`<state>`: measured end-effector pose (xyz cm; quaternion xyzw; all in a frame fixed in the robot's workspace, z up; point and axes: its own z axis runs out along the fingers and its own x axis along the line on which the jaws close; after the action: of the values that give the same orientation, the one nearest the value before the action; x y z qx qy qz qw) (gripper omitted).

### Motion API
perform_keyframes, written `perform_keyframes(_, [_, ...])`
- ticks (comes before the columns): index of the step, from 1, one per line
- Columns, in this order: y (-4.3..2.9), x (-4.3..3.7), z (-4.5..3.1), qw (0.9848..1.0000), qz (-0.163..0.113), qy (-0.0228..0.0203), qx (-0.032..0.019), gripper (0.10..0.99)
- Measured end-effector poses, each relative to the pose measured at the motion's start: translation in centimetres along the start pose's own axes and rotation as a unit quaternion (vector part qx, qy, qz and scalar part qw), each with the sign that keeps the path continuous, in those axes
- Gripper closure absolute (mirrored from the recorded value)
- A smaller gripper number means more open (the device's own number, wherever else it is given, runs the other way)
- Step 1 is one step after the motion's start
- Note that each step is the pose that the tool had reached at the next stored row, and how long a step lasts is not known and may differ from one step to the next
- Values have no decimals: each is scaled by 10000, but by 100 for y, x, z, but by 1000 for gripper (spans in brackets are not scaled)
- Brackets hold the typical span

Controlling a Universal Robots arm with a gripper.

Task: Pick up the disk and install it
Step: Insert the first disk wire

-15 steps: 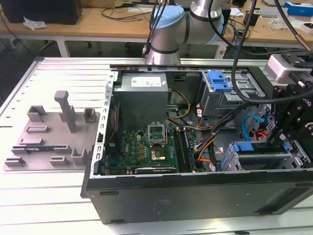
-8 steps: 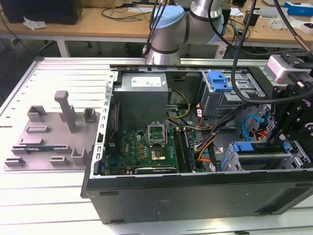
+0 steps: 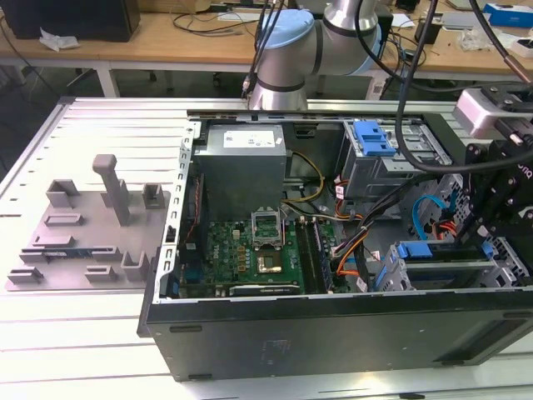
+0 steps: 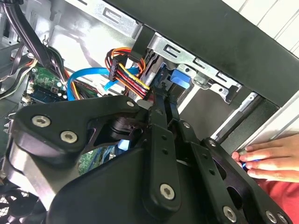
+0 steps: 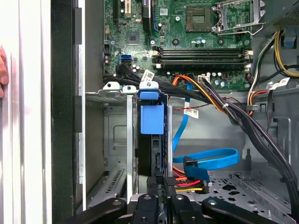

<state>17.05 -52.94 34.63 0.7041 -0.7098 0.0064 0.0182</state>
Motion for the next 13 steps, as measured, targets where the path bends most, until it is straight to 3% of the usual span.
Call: perform_keyframes(13, [0, -9, 28, 10000, 0, 1, 0, 918])
